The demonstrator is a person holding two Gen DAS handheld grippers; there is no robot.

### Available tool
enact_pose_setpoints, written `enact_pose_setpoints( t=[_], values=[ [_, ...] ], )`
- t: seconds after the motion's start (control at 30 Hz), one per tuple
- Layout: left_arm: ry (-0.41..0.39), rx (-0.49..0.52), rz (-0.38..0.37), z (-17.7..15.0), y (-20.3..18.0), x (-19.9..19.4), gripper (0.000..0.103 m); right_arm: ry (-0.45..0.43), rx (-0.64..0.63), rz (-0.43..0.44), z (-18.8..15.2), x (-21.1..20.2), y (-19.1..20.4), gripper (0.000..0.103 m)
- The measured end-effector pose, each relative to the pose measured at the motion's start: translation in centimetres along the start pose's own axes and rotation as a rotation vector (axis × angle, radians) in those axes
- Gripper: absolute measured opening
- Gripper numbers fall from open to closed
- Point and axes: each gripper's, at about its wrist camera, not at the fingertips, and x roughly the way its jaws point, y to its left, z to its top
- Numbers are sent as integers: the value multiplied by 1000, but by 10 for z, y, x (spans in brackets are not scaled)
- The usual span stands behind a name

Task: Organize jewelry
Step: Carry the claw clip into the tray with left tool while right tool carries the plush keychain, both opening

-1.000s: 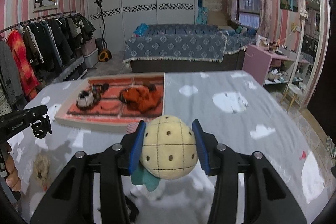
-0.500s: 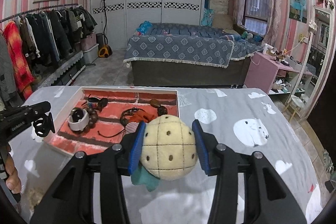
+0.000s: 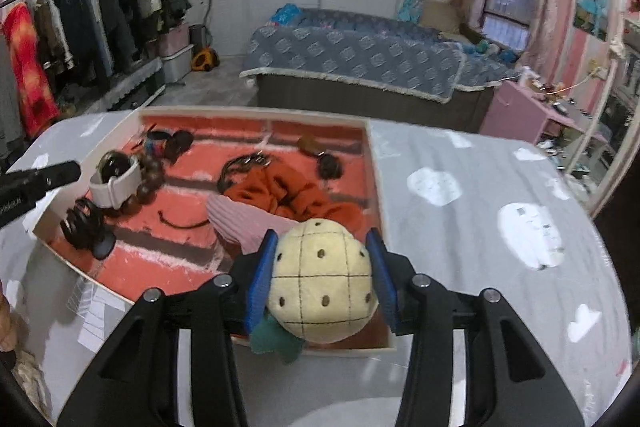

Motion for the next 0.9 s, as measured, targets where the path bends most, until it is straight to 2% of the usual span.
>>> enact_pose_setpoints(
  t=[0.1,0.4,0.5,0.53,0.57,0.63,0.7,0.77,0.9],
  values=[
    [9,13,14,-3,0,4,0,24,-27,-19,-5,11,7,45],
    [22,12,34,-5,0,6,3,29,-14,8,-7,14,7,51],
    [21,3,44,-5,3,6,17,21,-19,11,-7,12,6,56],
    [18,0,47,-5,4,5,27,16,-13,15,-7,10,5,62],
    [13,-3,51,-5,4,4,32,10,-7,19,-6,8,3,65],
    [6,-5,55,-5,5,0,36,2,4,27,-5,3,0,66],
    [0,-8,57,-4,5,-2,46,-12,16,27,-3,-3,-4,72],
    [-10,-7,70,-5,4,-7,63,-21,24,26,-1,-8,-7,76],
    [-29,2,95,-5,0,-22,74,-32,40,20,1,-24,-11,81]
  ],
)
